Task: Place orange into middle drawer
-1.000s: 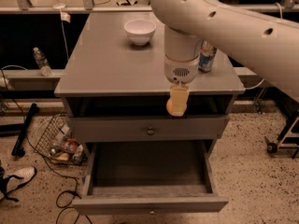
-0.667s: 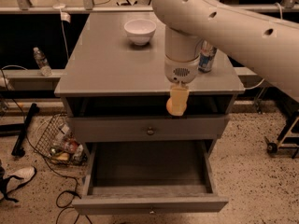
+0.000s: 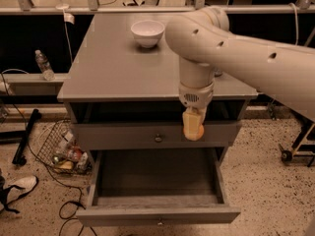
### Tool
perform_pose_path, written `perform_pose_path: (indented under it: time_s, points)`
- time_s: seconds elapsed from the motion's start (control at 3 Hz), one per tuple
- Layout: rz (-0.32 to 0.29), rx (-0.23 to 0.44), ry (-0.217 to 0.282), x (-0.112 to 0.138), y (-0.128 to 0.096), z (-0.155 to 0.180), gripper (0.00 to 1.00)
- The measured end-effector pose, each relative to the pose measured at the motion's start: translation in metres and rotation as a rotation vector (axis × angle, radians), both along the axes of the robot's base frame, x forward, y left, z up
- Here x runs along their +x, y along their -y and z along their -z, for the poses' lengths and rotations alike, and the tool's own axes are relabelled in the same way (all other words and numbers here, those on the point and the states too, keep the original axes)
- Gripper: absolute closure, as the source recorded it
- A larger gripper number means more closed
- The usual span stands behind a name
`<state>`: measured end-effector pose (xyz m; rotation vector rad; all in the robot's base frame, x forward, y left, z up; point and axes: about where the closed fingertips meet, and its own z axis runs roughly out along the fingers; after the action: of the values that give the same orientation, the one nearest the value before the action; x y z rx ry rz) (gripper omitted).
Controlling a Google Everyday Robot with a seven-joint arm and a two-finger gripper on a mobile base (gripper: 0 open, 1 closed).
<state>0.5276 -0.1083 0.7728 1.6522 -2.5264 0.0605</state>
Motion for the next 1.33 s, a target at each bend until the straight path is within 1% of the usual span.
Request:
perform_pose_path:
  time_s: [0.33, 0.67, 1.0, 1.33]
  points:
    - [0.17, -0.042, 0.009, -0.018, 0.015, 0.029, 1.0]
    - [0.335, -0.055, 0.067, -0.037, 0.028, 0.056, 1.0]
    - [0.468, -0.028, 0.127, -0.046, 0.036, 0.087, 1.0]
    - [0.557, 0.037, 0.167, -0.044, 0.038, 0.122, 1.0]
